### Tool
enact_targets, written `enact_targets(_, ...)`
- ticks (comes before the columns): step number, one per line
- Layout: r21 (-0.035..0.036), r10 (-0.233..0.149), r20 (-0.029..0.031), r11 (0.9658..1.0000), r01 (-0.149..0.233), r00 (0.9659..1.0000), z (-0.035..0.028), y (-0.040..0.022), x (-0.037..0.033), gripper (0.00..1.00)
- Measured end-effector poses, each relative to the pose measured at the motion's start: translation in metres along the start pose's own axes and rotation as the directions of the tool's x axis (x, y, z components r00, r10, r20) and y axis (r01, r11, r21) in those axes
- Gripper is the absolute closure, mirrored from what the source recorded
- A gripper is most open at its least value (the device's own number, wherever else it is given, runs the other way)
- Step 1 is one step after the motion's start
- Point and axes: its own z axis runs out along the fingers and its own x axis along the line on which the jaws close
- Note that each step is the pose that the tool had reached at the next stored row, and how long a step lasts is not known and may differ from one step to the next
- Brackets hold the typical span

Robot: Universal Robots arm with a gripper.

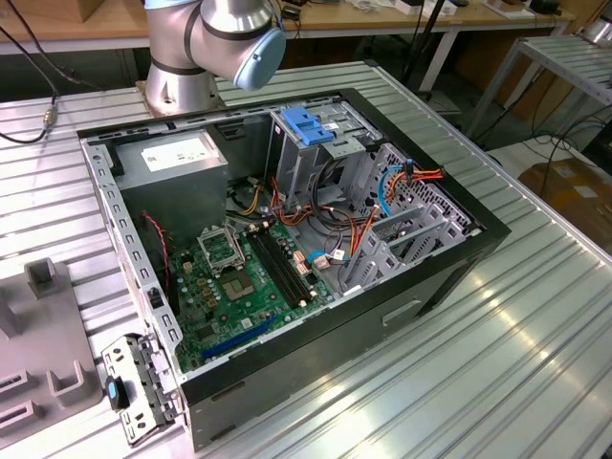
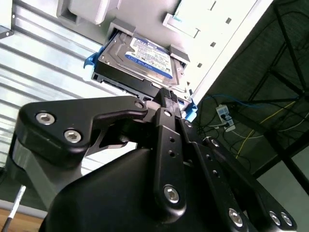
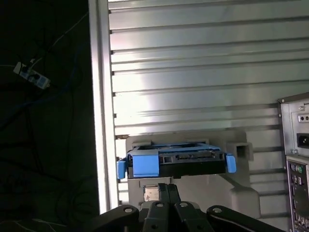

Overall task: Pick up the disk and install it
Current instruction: 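Pick up the disk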

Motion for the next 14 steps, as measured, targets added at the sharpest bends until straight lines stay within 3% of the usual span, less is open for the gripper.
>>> enact_targets(3,0.0004,-0.051,-0.0019,0.9987,0.051,0.9987,0.0,0.0,0.0,0.89)
enact_targets(4,0.0007,-0.087,-0.0033,0.9962,0.087,0.9962,0.0,0.0,0.0,0.89)
enact_targets(6,0.0008,-0.122,-0.0047,0.9925,0.122,0.9925,0.0,0.0,0.0,0.89)
enact_targets(12,0.0011,-0.221,-0.0085,0.9753,0.221,0.9753,0.0,0.0,0.0,0.89)
enact_targets(14,0.0011,-0.256,-0.0099,0.9666,0.256,0.9665,0.0,0.0,0.0,0.89)
